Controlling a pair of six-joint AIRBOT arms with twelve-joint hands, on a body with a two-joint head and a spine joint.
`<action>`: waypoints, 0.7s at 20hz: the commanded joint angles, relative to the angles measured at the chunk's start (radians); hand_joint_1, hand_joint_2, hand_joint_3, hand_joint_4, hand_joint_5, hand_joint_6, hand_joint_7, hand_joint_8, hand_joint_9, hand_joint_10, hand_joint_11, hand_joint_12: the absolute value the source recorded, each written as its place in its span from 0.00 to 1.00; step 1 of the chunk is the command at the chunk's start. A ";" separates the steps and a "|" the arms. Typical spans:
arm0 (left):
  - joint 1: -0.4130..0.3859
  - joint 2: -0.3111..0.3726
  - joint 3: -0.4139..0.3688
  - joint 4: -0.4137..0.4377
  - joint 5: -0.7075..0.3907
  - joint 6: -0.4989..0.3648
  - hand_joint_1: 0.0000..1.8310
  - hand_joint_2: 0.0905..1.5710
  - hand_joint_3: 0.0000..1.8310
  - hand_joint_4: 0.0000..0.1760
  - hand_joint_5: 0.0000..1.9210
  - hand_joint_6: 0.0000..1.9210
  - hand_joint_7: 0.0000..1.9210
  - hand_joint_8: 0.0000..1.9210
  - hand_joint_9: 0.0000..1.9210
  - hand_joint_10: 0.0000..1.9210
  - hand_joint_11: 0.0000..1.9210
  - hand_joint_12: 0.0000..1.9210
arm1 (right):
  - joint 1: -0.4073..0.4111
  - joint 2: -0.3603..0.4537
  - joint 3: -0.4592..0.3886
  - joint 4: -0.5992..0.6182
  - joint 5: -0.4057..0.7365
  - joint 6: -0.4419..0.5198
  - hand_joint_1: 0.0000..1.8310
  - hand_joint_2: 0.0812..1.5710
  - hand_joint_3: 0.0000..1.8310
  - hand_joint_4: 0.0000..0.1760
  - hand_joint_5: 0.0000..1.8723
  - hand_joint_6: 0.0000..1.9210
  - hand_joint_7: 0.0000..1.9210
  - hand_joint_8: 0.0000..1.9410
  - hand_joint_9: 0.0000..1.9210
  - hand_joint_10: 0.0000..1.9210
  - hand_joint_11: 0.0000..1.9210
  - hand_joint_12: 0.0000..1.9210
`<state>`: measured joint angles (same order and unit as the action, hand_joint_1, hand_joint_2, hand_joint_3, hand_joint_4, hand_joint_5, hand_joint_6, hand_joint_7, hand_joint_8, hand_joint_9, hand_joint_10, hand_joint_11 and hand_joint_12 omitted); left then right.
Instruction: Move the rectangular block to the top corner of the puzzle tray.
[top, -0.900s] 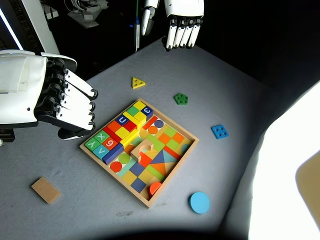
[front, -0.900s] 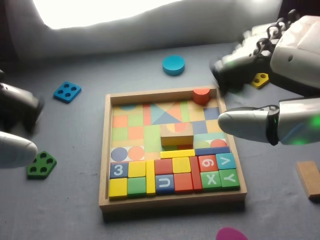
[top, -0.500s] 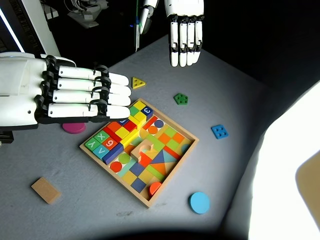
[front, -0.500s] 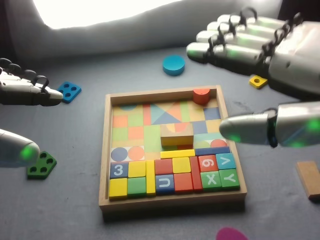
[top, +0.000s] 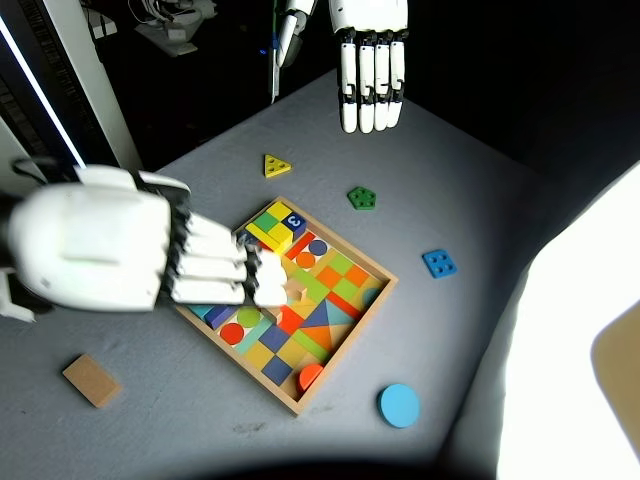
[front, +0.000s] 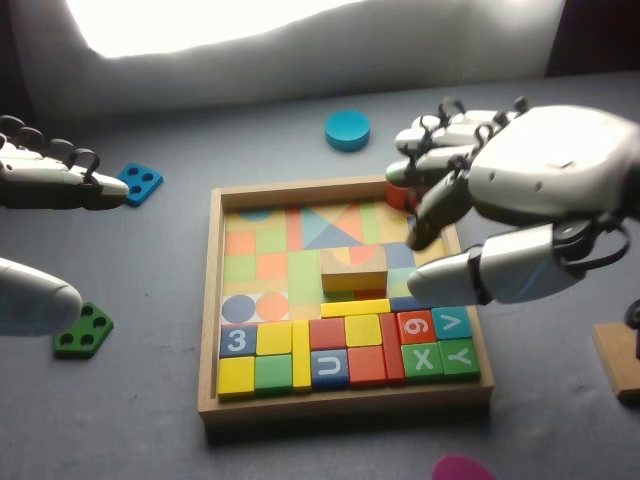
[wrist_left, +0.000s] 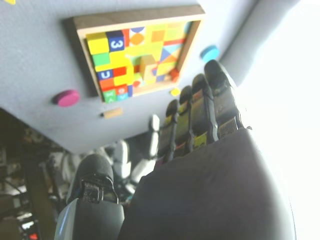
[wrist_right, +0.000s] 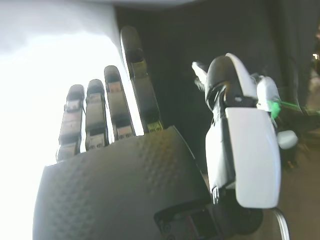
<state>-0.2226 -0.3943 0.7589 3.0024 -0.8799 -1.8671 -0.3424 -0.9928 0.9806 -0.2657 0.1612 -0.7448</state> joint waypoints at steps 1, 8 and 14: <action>-0.012 0.003 -0.011 0.010 0.082 -0.003 0.00 0.76 0.00 0.07 0.03 0.00 0.05 0.00 0.05 0.00 0.00 0.24 | 0.000 -0.010 0.008 0.010 0.116 0.001 0.00 0.73 0.00 0.00 0.46 0.08 0.12 0.00 0.00 0.00 0.00 0.00; -0.011 0.002 0.006 0.010 0.082 -0.003 0.00 0.76 0.00 0.09 0.02 0.00 0.04 0.00 0.04 0.00 0.00 0.20 | -0.019 -0.118 0.105 0.053 0.193 -0.080 0.00 0.73 0.00 0.00 0.44 0.06 0.10 0.00 0.00 0.00 0.00 0.00; -0.014 0.001 0.001 0.010 0.082 -0.003 0.00 0.76 0.00 0.04 0.02 0.00 0.04 0.00 0.03 0.00 0.00 0.17 | -0.044 -0.188 0.140 0.165 0.213 -0.252 0.00 0.72 0.00 0.00 0.42 0.05 0.10 0.00 0.00 0.00 0.00 0.00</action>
<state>-0.2234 -0.3943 0.7635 3.0024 -0.8806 -1.8675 -0.3923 -1.1919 1.1225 -0.1104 0.2668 -0.9958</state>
